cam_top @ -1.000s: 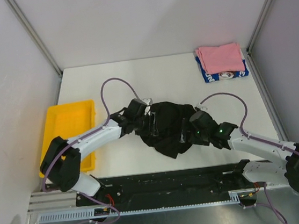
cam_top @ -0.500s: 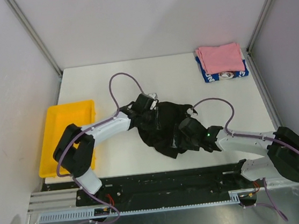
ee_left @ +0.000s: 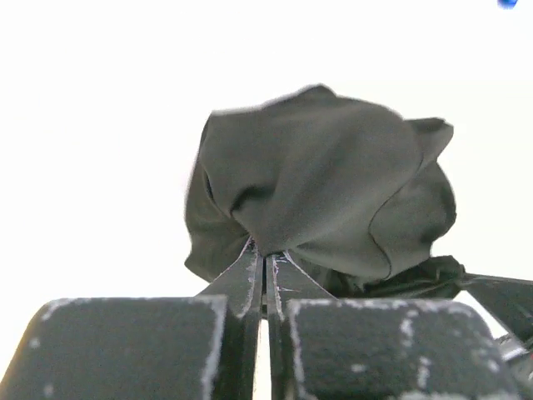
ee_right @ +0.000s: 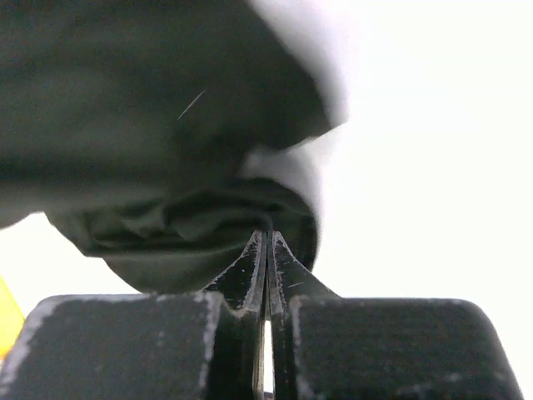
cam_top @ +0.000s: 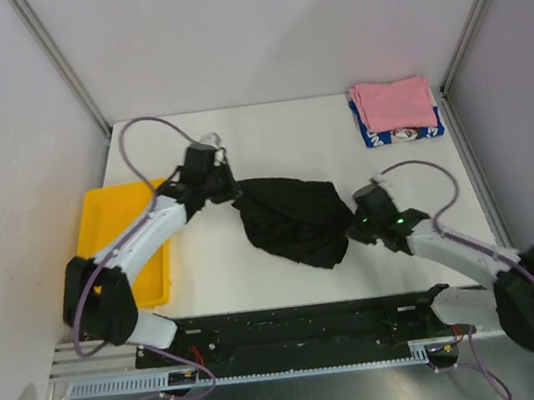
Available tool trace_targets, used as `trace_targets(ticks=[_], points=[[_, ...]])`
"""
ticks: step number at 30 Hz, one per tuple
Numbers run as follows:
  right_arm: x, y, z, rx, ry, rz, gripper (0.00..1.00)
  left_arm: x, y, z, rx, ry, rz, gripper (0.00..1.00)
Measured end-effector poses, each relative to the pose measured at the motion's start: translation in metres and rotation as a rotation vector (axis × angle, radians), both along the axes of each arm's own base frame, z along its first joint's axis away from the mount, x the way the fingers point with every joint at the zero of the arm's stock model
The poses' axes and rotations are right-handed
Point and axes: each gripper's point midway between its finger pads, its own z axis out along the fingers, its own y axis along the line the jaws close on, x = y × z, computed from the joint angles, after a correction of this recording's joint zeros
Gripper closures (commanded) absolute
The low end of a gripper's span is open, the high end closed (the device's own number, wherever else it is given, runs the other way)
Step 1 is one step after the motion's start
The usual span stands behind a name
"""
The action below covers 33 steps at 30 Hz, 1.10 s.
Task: Fold and stack the t-shirts
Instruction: Flatten out the tshirt
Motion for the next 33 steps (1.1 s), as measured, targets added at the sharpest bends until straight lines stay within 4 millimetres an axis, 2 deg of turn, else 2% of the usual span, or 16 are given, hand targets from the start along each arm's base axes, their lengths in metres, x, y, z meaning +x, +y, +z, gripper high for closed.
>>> trace_targets(ticks=[3, 5, 8, 10, 13, 17, 20, 22, 25, 28, 30, 31, 33], points=[[0.021, -0.053, 0.03, 0.003, -0.078, -0.143, 1.0, 0.016, 0.038, 0.037, -0.043, -0.084, 0.1, 1.0], [0.029, -0.094, 0.048, -0.008, -0.126, -0.25, 1.0, 0.023, 0.061, 0.055, -0.06, -0.126, 0.157, 1.0], [0.03, -0.149, 0.063, -0.037, -0.151, -0.387, 1.0, 0.029, 0.086, 0.065, -0.068, -0.147, 0.218, 1.0], [0.026, -0.172, 0.066, -0.046, -0.136, -0.439, 1.0, 0.031, 0.099, 0.064, -0.072, -0.137, 0.246, 1.0], [0.018, -0.188, 0.063, -0.05, -0.101, -0.464, 1.0, 0.03, 0.106, 0.061, -0.078, -0.118, 0.26, 1.0], [0.011, -0.193, 0.064, -0.039, -0.073, -0.456, 1.0, 0.029, 0.107, 0.061, -0.095, -0.104, 0.26, 1.0], [0.012, -0.191, 0.068, -0.018, -0.073, -0.437, 1.0, 0.028, 0.11, 0.058, -0.116, -0.087, 0.278, 0.93], [0.01, -0.185, 0.067, 0.005, -0.064, -0.411, 1.0, 0.026, 0.115, 0.048, -0.123, -0.062, 0.302, 0.75], [0.004, -0.165, 0.064, 0.045, -0.055, -0.342, 1.0, 0.016, 0.126, 0.021, -0.117, 0.007, 0.35, 0.51], [-0.019, -0.111, 0.054, 0.111, -0.047, -0.155, 1.0, 0.003, 0.132, -0.001, -0.11, 0.072, 0.387, 0.37], [-0.045, -0.065, 0.046, 0.16, -0.038, 0.024, 1.0, 0.001, 0.132, -0.003, -0.112, 0.083, 0.39, 0.35], [-0.059, -0.049, 0.043, 0.169, -0.03, 0.095, 1.0, 0.002, 0.131, -0.002, -0.114, 0.079, 0.386, 0.34], [-0.097, -0.014, 0.034, 0.178, 0.002, 0.267, 1.0, 0.001, 0.127, 0.001, -0.116, 0.07, 0.376, 0.35]])
